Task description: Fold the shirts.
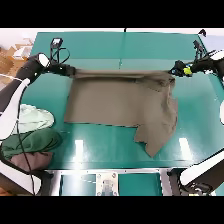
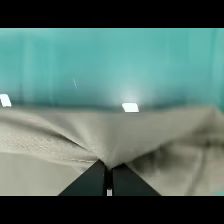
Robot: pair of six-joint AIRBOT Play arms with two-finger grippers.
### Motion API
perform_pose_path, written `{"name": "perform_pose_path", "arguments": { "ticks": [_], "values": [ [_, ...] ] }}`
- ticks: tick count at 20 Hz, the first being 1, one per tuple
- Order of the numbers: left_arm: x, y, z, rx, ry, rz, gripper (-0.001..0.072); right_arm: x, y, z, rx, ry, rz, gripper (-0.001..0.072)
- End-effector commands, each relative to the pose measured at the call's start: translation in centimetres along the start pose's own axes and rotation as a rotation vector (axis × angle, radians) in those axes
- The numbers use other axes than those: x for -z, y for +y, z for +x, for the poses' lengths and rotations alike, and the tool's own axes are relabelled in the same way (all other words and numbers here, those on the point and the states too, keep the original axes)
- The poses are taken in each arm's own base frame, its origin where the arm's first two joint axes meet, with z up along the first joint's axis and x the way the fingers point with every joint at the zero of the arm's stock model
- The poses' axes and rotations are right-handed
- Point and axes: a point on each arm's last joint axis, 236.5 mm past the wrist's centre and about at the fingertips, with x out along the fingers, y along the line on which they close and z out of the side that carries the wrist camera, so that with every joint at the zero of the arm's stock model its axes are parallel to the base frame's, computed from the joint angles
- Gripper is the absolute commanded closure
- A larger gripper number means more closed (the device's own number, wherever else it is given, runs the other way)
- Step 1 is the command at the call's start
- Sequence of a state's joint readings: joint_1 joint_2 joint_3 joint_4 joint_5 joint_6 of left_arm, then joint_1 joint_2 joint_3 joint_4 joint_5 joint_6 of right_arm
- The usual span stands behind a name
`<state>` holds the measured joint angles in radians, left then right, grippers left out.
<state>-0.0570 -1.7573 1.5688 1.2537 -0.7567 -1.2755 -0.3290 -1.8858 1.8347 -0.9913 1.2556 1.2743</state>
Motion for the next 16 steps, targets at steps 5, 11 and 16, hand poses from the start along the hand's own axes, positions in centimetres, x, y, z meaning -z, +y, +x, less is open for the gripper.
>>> {"name": "perform_pose_path", "arguments": {
  "ticks": [5, 11, 16],
  "values": [
    [4.9, 0.5, -0.1, 0.038, 0.194, 0.036, 0.0687, 7.3, -3.7, -2.0, 0.179, 0.331, -0.035, 0.0694],
    [8.1, 0.0, 2.0, 0.077, 0.295, 0.006, 0.0686, 10.7, -4.5, 0.2, 0.213, 0.423, 0.014, 0.0694],
    [7.9, -1.8, 2.1, 0.151, 0.285, -0.061, 0.0685, 10.9, -4.1, 1.1, 0.221, 0.417, 0.041, 0.0693]
  ]
}}
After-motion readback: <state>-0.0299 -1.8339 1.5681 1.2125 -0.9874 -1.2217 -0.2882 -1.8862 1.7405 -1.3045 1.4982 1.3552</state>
